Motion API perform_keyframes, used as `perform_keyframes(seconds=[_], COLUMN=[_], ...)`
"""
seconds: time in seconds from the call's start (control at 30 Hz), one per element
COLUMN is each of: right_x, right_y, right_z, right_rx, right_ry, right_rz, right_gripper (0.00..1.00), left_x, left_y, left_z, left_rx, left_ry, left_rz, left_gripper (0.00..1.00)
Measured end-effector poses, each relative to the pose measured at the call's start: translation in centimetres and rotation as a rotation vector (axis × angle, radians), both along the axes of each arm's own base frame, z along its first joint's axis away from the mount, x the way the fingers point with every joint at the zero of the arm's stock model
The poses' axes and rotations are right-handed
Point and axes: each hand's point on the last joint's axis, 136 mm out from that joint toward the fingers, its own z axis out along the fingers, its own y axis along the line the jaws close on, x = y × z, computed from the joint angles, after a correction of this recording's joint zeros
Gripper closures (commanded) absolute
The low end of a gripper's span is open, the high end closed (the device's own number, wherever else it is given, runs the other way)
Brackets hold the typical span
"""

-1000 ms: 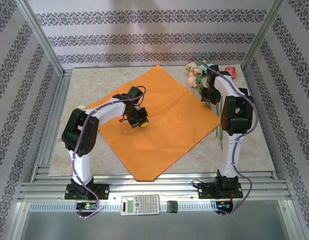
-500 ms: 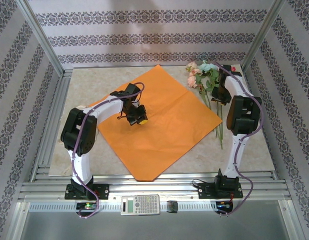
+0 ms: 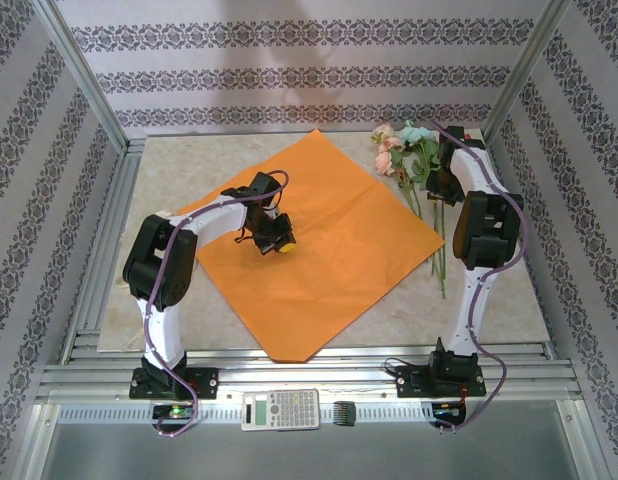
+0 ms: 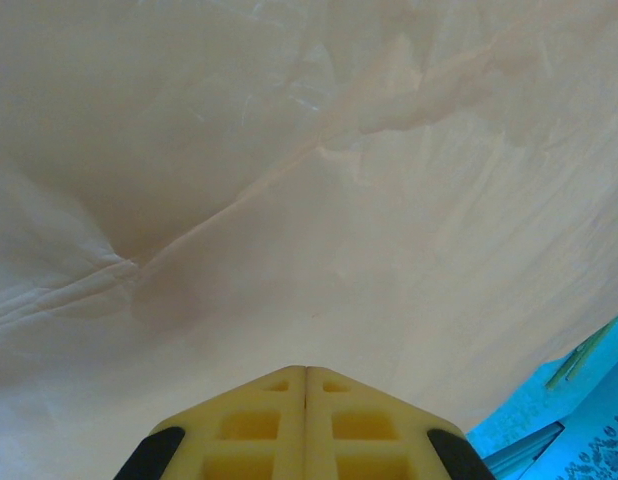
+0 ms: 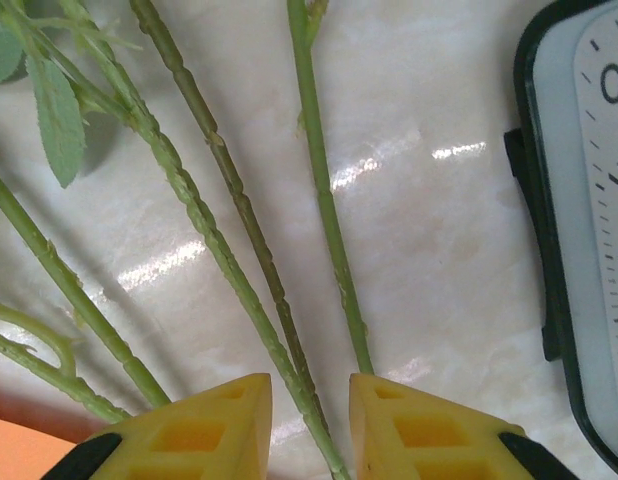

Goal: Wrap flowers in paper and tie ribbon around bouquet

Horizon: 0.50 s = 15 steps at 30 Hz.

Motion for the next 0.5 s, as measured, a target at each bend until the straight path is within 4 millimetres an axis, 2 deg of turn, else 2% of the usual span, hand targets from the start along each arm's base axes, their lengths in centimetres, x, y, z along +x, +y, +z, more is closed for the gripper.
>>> perform_keyframes(seconds=[0.37,0.5], right_x=[-0.6,-0.8], right_y=[0.2,0.5], right_z=[-3.0,-3.5], right_rx=[0.013,0.017], right_ry=[0.088,0.109], right_rz=[0.021,0.034], right_gripper=[0.69,0.68], left_x=[-0.1,-0.1], left_y=[-0.1,-0.1], left_z=[-0.5,-0.6], left_rx=[-0.002,-0.001], left_ry=[0.018,0.02], left_rz=[0.007,0.006], left_gripper=[1.0,1.0])
